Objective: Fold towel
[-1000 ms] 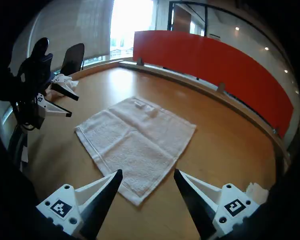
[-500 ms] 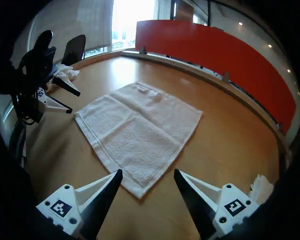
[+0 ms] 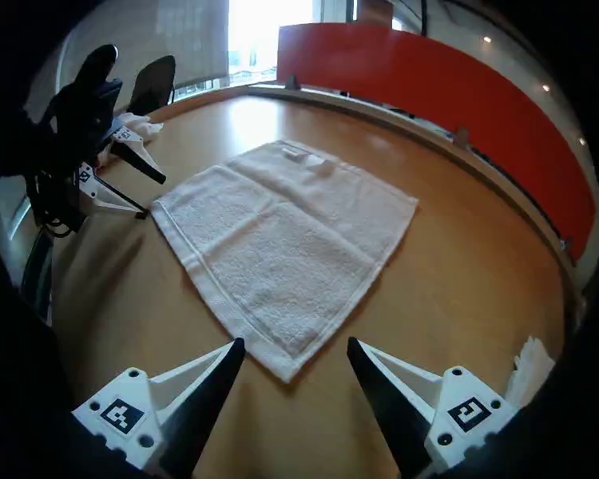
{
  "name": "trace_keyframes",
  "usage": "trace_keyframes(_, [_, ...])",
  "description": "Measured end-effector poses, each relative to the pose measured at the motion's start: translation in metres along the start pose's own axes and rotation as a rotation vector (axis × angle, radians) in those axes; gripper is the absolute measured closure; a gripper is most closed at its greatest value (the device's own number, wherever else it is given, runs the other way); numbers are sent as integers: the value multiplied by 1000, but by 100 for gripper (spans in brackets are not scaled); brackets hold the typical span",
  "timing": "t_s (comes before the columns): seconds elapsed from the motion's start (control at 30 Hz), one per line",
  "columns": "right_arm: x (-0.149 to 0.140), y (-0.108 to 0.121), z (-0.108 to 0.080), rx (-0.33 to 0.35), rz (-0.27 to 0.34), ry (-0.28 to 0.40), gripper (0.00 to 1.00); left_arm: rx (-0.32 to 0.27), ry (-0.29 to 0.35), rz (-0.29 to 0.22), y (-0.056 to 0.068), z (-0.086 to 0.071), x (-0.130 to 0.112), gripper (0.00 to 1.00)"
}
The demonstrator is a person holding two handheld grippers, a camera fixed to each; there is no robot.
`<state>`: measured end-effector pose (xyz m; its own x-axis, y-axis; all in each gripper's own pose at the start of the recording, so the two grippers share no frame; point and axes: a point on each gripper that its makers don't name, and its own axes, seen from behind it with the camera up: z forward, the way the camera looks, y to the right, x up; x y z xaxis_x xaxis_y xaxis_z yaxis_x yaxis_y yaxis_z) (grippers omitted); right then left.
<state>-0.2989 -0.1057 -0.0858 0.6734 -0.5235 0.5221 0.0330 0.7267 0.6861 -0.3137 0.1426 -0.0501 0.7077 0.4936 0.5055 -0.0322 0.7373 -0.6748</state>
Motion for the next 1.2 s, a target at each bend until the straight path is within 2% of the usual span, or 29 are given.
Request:
trace_keyframes(0.4, [-10, 1, 2, 24, -8, -26, 9, -12, -26, 9, 7, 8, -4, 3])
trace_keyframes(0.73, [-11, -4, 0, 48, -8, -23, 27, -3, -39, 9, 7, 8, -5, 6])
trace_keyframes(0.93, [-10, -7, 1, 57, -15, -24, 39, -5, -48, 12, 9, 8, -5, 14])
trace_keyframes(1.13, [-9, -7, 3, 58, -11, -28, 54, -9, -58, 17, 13, 9, -5, 28])
trace_keyframes(1.2, [-9, -5, 4, 55, -7, -31, 61, -11, -61, 18, 14, 9, -5, 37])
